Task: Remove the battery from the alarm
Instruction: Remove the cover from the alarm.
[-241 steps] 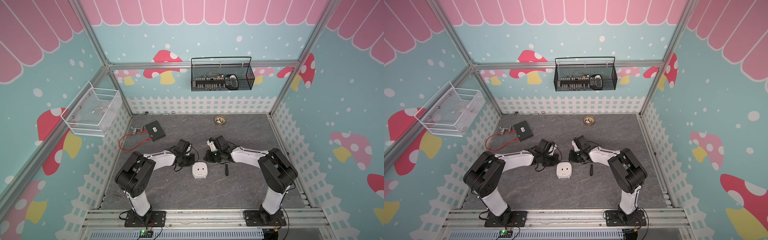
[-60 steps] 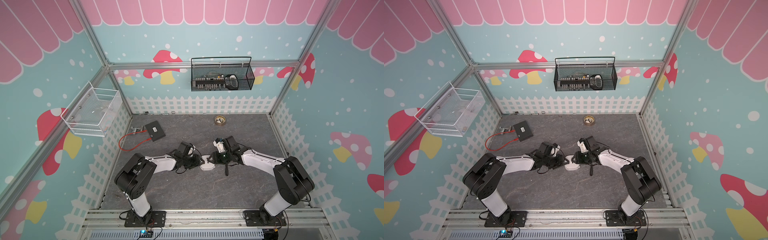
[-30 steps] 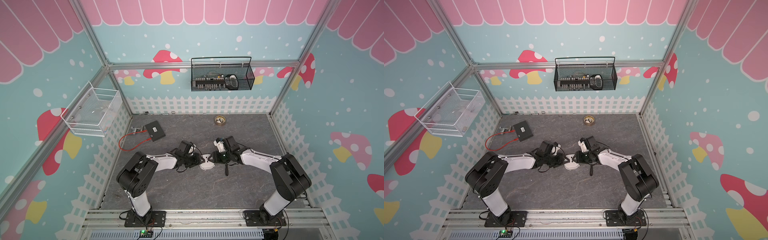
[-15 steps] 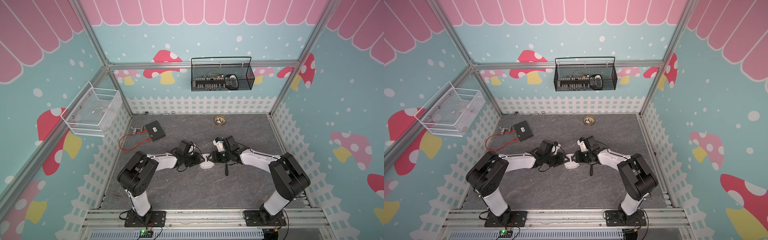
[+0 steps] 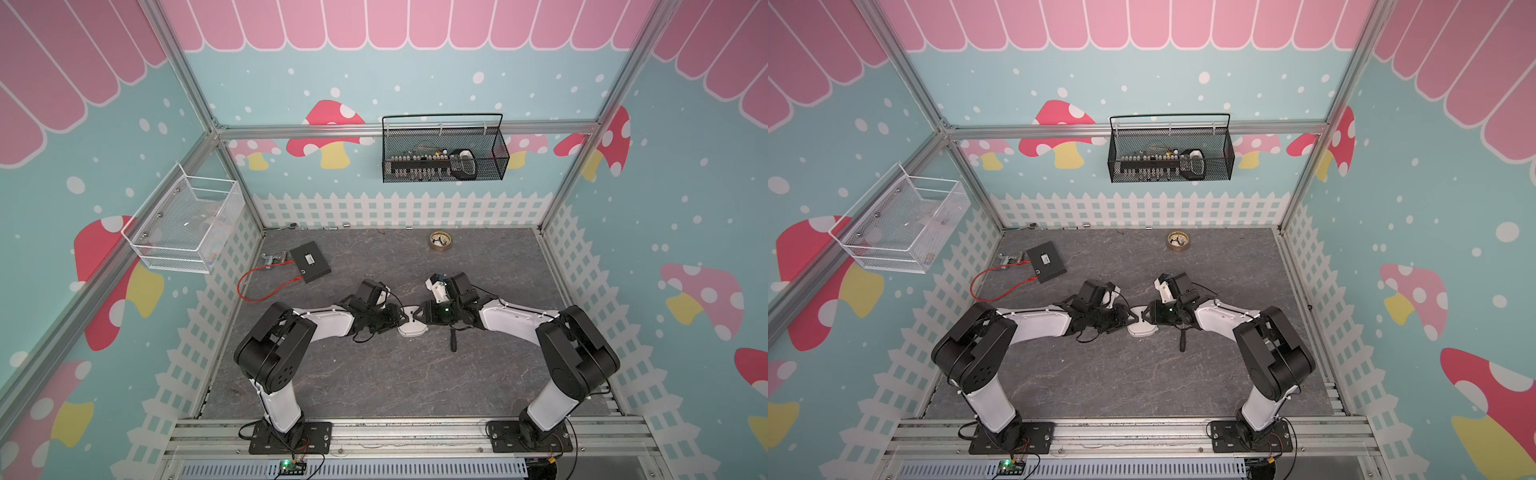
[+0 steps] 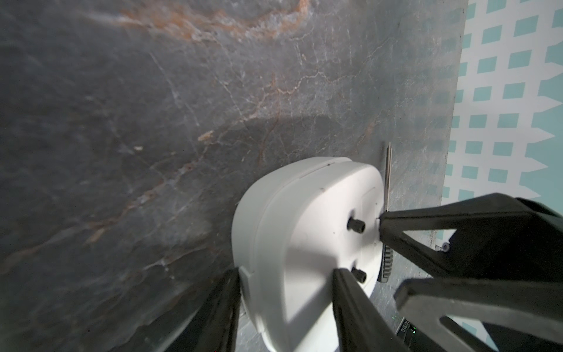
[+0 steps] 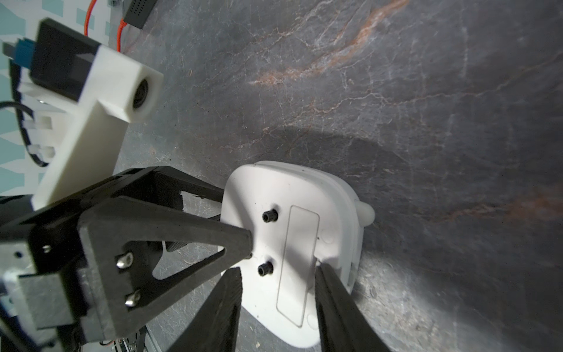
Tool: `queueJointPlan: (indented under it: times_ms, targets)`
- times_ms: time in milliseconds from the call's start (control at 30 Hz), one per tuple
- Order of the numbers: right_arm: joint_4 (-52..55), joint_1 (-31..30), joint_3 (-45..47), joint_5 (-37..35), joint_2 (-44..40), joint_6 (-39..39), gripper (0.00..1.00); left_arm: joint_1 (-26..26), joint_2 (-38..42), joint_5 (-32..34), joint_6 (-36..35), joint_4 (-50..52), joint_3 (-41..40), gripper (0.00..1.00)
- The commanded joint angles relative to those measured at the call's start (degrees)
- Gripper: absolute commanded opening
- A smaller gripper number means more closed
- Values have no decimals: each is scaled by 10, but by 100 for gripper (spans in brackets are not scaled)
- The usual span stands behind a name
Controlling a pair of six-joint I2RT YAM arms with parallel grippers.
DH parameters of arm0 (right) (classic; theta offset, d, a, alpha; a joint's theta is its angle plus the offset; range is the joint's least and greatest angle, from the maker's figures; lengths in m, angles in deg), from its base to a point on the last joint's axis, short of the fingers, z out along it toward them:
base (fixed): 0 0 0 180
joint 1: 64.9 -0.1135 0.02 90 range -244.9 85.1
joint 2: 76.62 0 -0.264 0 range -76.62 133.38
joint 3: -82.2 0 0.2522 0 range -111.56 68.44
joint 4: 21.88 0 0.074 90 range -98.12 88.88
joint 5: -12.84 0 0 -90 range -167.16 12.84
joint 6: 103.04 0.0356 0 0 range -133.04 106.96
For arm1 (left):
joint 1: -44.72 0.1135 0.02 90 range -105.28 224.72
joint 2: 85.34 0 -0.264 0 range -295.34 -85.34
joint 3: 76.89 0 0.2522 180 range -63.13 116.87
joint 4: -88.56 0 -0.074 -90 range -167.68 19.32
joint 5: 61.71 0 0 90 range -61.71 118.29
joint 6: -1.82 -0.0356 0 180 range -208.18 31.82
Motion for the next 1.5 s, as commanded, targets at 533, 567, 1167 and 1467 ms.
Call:
queueJointPlan:
  times_ms: [533, 567, 1167, 1467]
  targets:
    - [-112, -33, 24, 162, -66, 64, 44, -10, -22, 19, -11, 23, -19, 50]
    - [-99, -32, 21, 150, -73, 57, 44, -9, -21, 19, -12, 23, -21, 50]
    - [339, -77, -170, -232, -18, -65, 19, 15, 54, 37, -29, 54, -28, 53]
    - [385, -99, -252, -265, 64, -82, 19, 51, 119, 28, -45, 68, -55, 53]
